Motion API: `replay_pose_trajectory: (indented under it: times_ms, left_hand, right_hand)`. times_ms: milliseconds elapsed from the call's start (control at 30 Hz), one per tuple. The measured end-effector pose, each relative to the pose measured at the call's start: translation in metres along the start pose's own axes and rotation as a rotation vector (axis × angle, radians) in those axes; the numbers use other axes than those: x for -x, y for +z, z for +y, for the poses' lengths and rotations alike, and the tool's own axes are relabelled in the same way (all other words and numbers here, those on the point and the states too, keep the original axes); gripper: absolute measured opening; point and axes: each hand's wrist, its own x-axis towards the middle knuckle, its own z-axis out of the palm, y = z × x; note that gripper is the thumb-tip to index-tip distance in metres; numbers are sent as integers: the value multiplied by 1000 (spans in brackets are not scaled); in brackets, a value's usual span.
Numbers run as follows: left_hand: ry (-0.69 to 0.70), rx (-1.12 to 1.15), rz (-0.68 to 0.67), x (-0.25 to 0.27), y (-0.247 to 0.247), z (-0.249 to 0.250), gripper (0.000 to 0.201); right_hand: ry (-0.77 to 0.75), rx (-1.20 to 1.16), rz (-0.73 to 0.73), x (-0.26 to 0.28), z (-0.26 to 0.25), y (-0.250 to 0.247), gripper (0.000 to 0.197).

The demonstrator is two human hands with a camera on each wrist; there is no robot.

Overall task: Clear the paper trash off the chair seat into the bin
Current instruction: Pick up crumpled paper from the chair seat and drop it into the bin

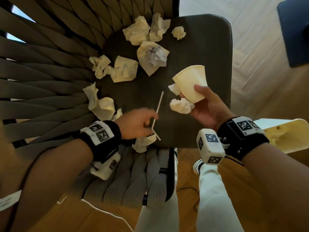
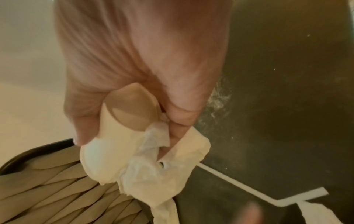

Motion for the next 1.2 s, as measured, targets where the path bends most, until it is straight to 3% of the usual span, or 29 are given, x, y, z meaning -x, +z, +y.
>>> replay_pose_trajectory:
  times_ms: [67,100,167,233,367,500,633,800,933,1066,1200]
  left_hand:
    - [90,-430,-355,-7,16,-7,53]
    - [138,-596,-469,-12,23,-7,51]
    - [185,-790,-606,-20,30,-5,41]
    - [209,-894,-649,-24,34,-6,33]
    - [227,-886,-526,-27,28,-2,21]
    - [435,-1028,-193,-37,-1,19,35]
    - [390,-1156,-269,-63,-10,20,37]
    - [271,-1096,-337,-73,-4,11,40]
    - [254,-1034,-258,-65,-5,2,46]
    - [136,-929,-188,-63,5,5,41]
    - [90,-726,11,-66,9,25,27]
  right_hand:
    - [2,40,13,2,-2,-6,58]
    - [3,58,22,2,-3,-9,56]
    - [3,74,36,3,-4,-14,56]
    - [-3,70,36,4,-5,-19,57]
    - [-8,72,47,8,-7,-28,59]
    - [5,75,72,14,-8,-33,46]
    - [5,79,93,20,-7,-40,63]
    - [7,123,95,24,-6,-54,62]
    - [23,118,107,32,-3,-62,53]
    - [25,121,127,40,0,-73,51]
    - [-14,77,161,53,-1,-91,51]
